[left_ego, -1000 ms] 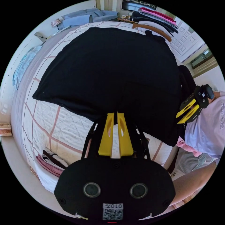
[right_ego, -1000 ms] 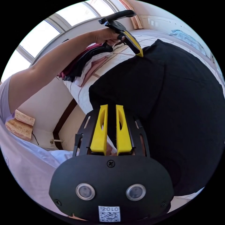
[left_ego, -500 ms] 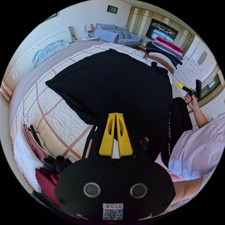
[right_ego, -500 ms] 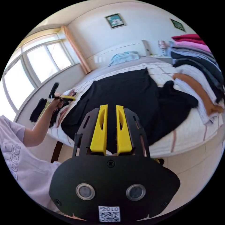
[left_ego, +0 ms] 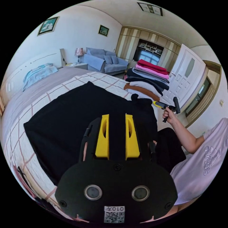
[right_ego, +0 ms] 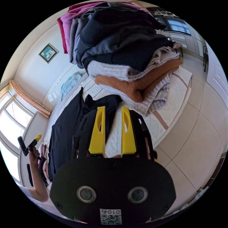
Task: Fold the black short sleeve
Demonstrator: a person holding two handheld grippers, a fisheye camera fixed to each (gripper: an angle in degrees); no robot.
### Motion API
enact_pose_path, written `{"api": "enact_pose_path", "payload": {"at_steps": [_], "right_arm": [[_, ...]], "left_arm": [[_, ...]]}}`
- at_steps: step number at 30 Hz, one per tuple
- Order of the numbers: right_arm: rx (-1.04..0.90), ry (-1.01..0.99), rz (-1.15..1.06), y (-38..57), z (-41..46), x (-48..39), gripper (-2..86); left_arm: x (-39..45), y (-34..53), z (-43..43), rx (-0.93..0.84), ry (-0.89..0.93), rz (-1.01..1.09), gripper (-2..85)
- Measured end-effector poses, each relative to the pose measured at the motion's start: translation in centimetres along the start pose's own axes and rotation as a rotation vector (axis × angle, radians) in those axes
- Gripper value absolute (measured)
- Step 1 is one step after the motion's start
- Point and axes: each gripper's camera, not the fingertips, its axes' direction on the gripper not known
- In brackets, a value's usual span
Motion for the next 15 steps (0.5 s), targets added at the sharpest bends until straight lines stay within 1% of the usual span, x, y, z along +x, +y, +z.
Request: {"api": "enact_pose_path", "payload": {"at_steps": [2,4,5,7,10,13,15], "right_arm": [[-0.01,-0.001,0.029,-0.5,0.5,0.9,11.1],[-0.023,-0.025,0.046,-0.7,0.7,1.4,11.0],[-0.021,-0.035,0.052,-0.7,0.6,1.7,10.9],[-0.02,-0.032,0.044,-0.8,0.4,1.7,10.6],[-0.026,-0.039,0.029,-0.9,0.1,1.7,9.2],[-0.042,-0.107,0.007,-0.7,-0.2,1.5,6.4],[-0.051,-0.085,-0.011,-0.4,-0.6,1.0,4.5]], "left_arm": [[0.2,-4.5,5.2,-0.031,0.061,0.051,9.1],[0.2,-10.0,12.3,-0.081,0.203,0.1,9.7],[0.3,-11.2,14.1,-0.097,0.236,0.109,9.7],[0.6,-15.2,20.8,-0.181,0.318,0.146,9.7],[0.5,-18.0,27.1,-0.276,0.405,0.126,8.5],[0.1,-19.5,29.3,-0.285,0.422,0.134,5.0],[-0.5,-20.0,29.3,-0.259,0.464,0.129,2.5]]}}
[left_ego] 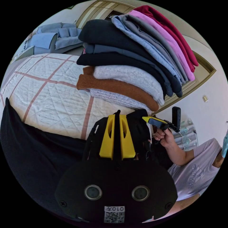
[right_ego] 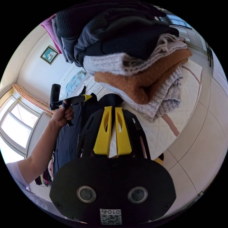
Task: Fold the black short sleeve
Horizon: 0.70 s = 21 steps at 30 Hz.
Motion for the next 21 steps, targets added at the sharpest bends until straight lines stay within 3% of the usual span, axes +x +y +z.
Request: {"api": "enact_pose_path", "payload": {"at_steps": [4,9,12,14,17,21], "right_arm": [[0.083,-0.099,-0.029,1.4,-3.5,-2.2,3.2],[0.225,-0.137,-0.484,7.0,-9.1,-13.3,2.9],[0.047,-0.114,-0.775,12.7,-6.3,-20.7,2.9],[-0.123,0.079,-0.934,17.4,-0.6,-24.5,3.0],[-0.254,0.209,-1.017,20.6,4.2,-26.2,3.6],[-0.265,0.143,-0.967,20.7,3.8,-26.4,5.3]], "left_arm": [[-0.5,0.6,-2.8,0.06,0.036,0.066,0.5],[-1.0,3.7,-7.4,0.18,0.2,0.213,0.3],[-3.5,7.3,-7.6,0.15,0.28,0.185,0.7],[-5.9,10.1,-7.0,0.138,0.279,0.068,1.3],[-8.2,14.3,-6.8,0.201,0.293,-0.065,2.8],[-7.1,16.2,-7.9,0.27,0.247,-0.095,5.2]]}}
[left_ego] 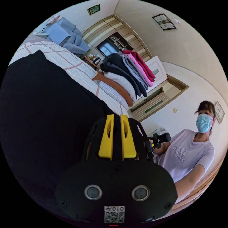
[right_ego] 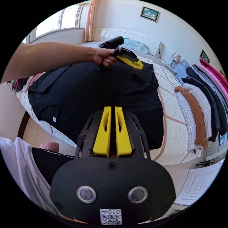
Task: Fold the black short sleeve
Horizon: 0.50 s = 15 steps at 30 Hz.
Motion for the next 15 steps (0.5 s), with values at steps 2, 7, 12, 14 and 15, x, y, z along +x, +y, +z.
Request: {"api": "enact_pose_path", "payload": {"at_steps": [2,7,12,14,15], "right_arm": [[-0.014,-0.115,0.021,0.4,-0.6,0.3,7.8],[0.074,-0.103,0.127,3.5,-3.8,0.8,9.6],[0.074,0.1,0.321,6.1,-5.4,4.6,10.1],[0.015,0.085,0.357,6.3,-4.5,6.7,10.3],[0.016,0.076,0.365,6.4,-4.3,7.0,10.2]], "left_arm": [[0.7,-0.3,0.5,-0.046,-0.044,-0.023,6.3],[2.6,-1.3,5.0,-0.262,-0.166,-0.065,7.2],[4.5,-1.5,7.2,-0.292,-0.307,-0.057,2.8],[5.1,-1.2,7.1,-0.248,-0.289,-0.07,1.7],[5.6,-0.9,7.0,-0.22,-0.293,-0.078,1.3]]}}
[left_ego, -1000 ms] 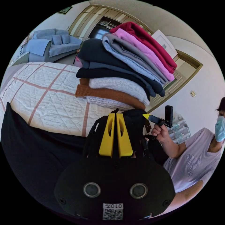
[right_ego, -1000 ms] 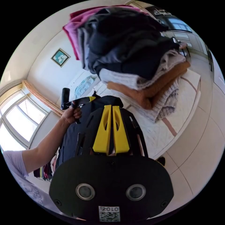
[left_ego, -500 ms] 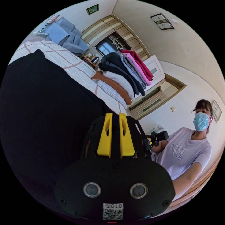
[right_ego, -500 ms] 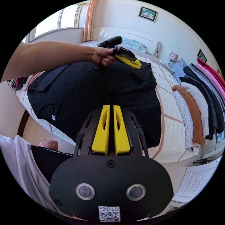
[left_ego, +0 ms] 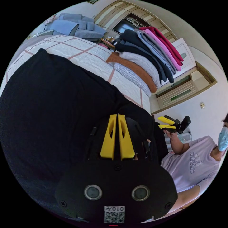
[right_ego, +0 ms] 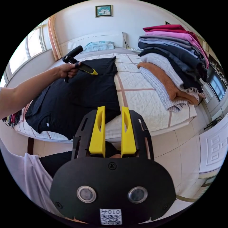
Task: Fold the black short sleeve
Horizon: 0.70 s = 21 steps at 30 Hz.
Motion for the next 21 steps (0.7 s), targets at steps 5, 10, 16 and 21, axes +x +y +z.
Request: {"api": "enact_pose_path", "payload": {"at_steps": [5,10,16,21], "right_arm": [[-0.059,-0.061,0.041,-0.5,2.9,0.8,8.8],[0.026,-0.027,0.089,0.4,1.2,0.2,8.1],[0.041,-0.138,0.079,-0.6,2.1,-2.0,9.1],[-0.037,-0.115,0.056,-0.6,3.3,-2.9,9.7]], "left_arm": [[1.8,2.7,0.9,-0.074,0.044,-0.072,2.8],[9.7,4.1,-1.0,-0.023,-0.324,0.011,5.2],[15.6,2.6,4.1,-0.068,-0.223,0.109,6.6],[17.7,5.9,3.6,0.021,-0.228,-0.017,8.0]]}}
